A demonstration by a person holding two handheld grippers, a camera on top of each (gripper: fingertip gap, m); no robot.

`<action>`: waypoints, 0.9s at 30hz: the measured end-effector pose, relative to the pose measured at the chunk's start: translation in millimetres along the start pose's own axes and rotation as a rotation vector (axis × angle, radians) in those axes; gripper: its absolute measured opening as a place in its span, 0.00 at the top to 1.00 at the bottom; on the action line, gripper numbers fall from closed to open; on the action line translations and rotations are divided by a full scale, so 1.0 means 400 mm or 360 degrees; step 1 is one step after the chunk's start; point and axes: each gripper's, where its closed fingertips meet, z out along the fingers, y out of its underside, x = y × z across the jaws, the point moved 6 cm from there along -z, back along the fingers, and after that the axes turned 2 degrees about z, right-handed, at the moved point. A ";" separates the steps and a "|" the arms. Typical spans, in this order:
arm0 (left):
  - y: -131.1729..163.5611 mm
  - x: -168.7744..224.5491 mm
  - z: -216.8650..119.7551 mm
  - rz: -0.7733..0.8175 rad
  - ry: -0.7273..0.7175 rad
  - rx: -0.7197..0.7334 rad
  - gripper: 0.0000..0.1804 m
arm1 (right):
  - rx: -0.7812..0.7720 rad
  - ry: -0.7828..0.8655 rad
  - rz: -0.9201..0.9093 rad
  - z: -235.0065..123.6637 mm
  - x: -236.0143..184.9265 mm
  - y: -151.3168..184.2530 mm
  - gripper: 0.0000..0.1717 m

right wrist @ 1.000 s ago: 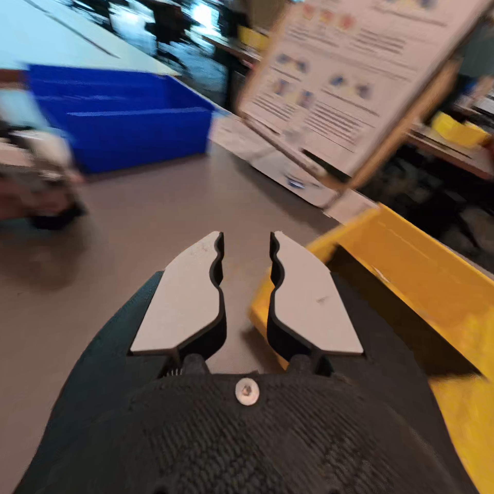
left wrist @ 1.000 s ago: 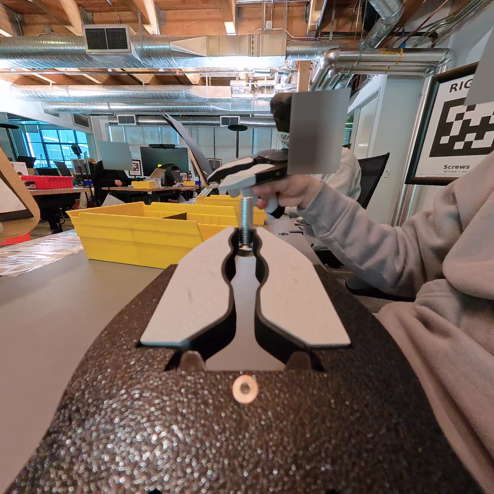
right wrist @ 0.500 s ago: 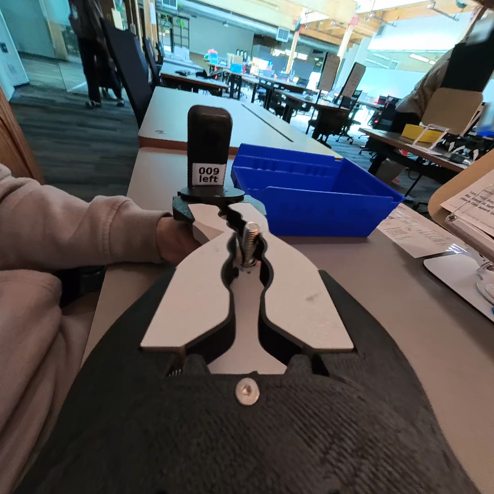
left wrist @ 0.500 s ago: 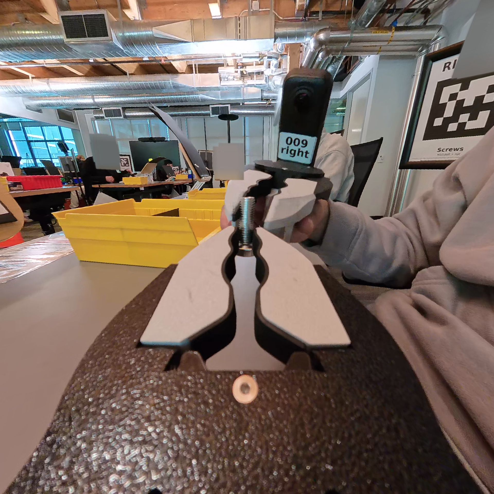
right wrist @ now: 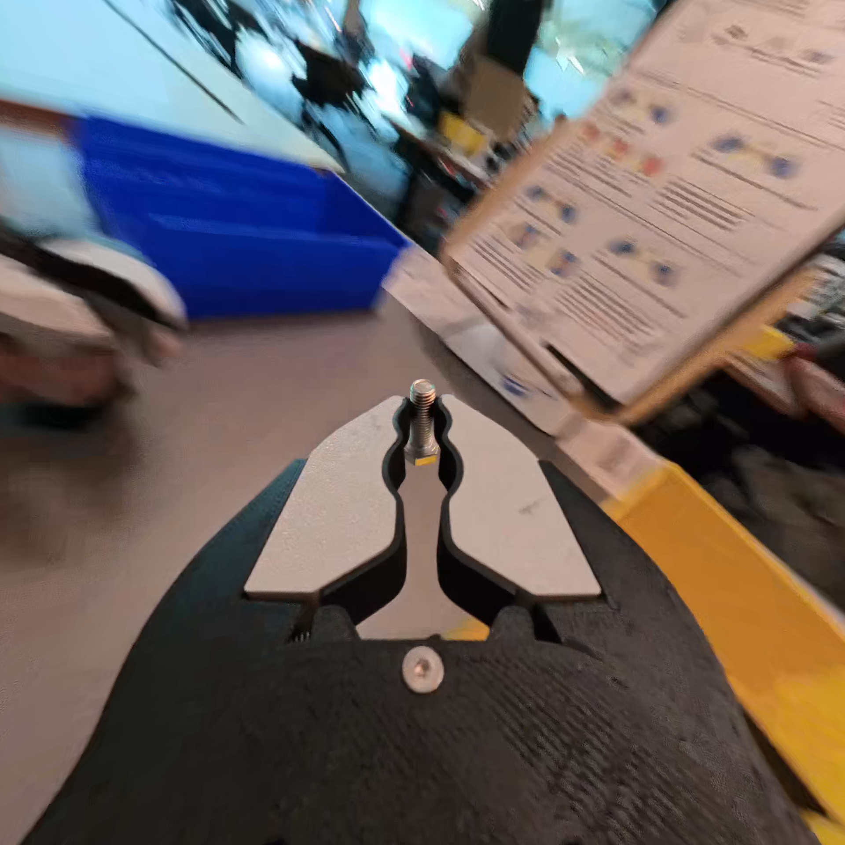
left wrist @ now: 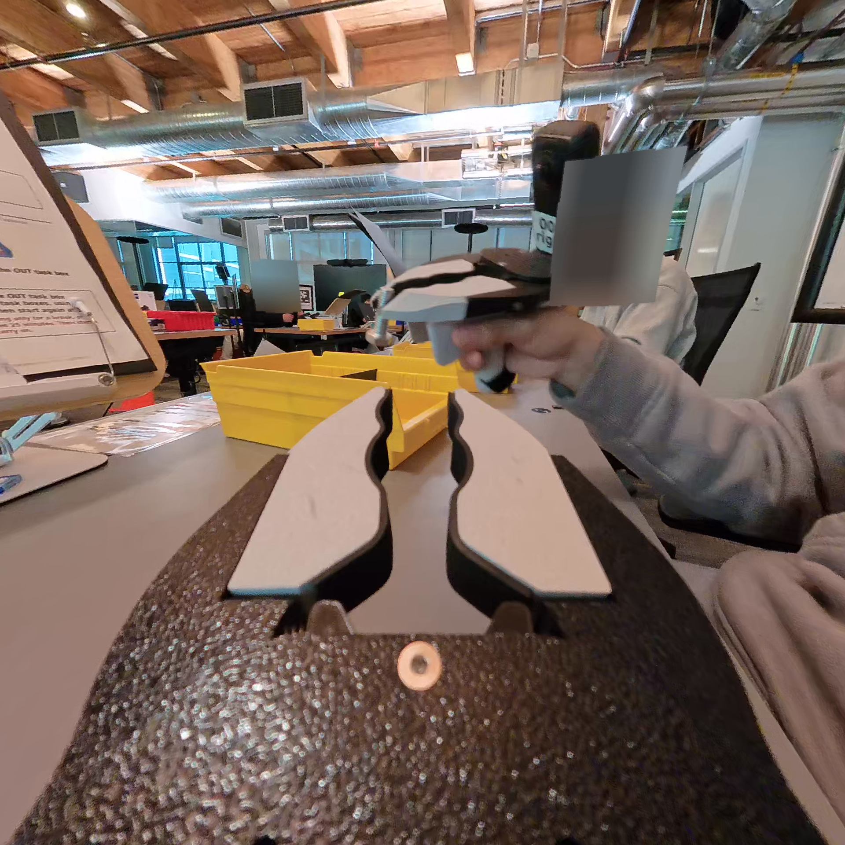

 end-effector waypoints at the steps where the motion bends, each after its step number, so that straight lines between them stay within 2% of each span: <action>1: 0.000 0.000 0.001 0.0004 -0.0004 -0.0005 0.88 | -0.0137 0.0161 -0.0080 -0.006 0.070 0.017 0.95; 3: 0.004 0.003 0.005 0.0024 -0.0003 -0.0031 0.88 | -0.0415 0.0463 -0.0192 -0.010 0.219 0.055 0.95; 7: 0.009 0.010 0.012 0.0068 0.0003 -0.0082 0.88 | -0.0972 0.0675 -0.0276 0.028 0.450 0.168 0.94; 9: 0.009 0.010 0.013 0.0068 0.0004 -0.0085 0.88 | -0.1215 0.0622 -0.0321 0.055 0.507 0.230 0.94; 13: 0.009 0.012 0.011 0.0097 -0.0022 -0.0107 0.88 | -0.1447 0.0529 -0.0393 0.095 0.552 0.325 0.93; 16: 0.015 0.007 0.018 0.0145 -0.0117 -0.0176 0.88 | -0.1349 0.0525 -0.0332 0.103 0.557 0.348 0.89; 18: 0.029 -0.007 0.034 0.0191 -0.0283 -0.0303 0.87 | -0.1152 0.0636 -0.0277 0.085 0.562 0.328 0.80; 20: 0.051 -0.021 0.065 0.0221 -0.0469 -0.0463 0.81 | -0.0964 0.0731 -0.0164 0.049 0.562 0.299 0.78; 22: 0.066 -0.021 0.121 0.0265 -0.0529 -0.0511 0.73 | -0.0820 0.0757 -0.0037 0.004 0.543 0.274 0.76; 24: 0.074 -0.027 0.189 0.0294 -0.0589 -0.0529 0.69 | -0.0727 0.0767 0.0078 -0.048 0.507 0.255 0.73; 26: 0.085 -0.044 0.264 0.0252 -0.0660 -0.0564 0.61 | -0.0618 0.0771 0.0175 -0.101 0.463 0.239 0.69; 27: 0.090 -0.052 0.303 0.0202 -0.0670 -0.0574 0.60 | -0.0548 0.0762 0.0222 -0.125 0.442 0.232 0.68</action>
